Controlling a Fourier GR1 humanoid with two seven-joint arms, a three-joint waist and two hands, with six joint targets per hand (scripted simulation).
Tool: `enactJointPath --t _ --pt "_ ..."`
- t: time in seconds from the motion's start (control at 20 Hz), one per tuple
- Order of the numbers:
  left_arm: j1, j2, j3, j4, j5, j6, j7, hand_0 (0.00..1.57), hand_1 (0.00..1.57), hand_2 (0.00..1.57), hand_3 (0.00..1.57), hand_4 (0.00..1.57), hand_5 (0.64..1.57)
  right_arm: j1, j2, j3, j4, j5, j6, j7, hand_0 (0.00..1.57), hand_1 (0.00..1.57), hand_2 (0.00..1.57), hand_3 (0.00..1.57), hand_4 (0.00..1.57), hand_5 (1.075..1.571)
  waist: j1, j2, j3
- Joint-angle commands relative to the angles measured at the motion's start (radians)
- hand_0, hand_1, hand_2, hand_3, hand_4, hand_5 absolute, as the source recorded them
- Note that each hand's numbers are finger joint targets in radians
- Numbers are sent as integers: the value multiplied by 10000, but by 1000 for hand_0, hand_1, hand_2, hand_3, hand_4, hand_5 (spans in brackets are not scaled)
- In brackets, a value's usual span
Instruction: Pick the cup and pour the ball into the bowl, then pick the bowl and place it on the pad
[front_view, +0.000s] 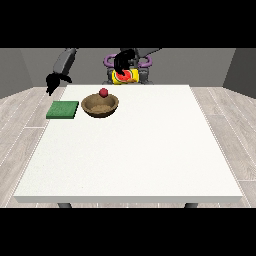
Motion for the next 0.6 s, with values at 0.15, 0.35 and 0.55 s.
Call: enactJointPath --t 0.15,0.35,0.55 --pt "-288 151 -72 66 -873 -1197 -785 1401 1401 1571 1571 1148 1535 20 189 153 -180 -54 428 -171 0 0 99 306 417 1524 -348 -131 -4" --pt "-187 471 639 -227 -1055 -1026 -1155 1364 1364 1571 1571 1058 1557 -329 15 126 -403 -272 599 481 0 0 291 372 517 1534 -398 -174 -8" --pt "-291 458 1768 -1568 174 -735 -1499 211 211 1571 1571 1021 1569 -252 -68 -150 331 -438 286 936 0 0 340 331 716 1559 887 52 -9"
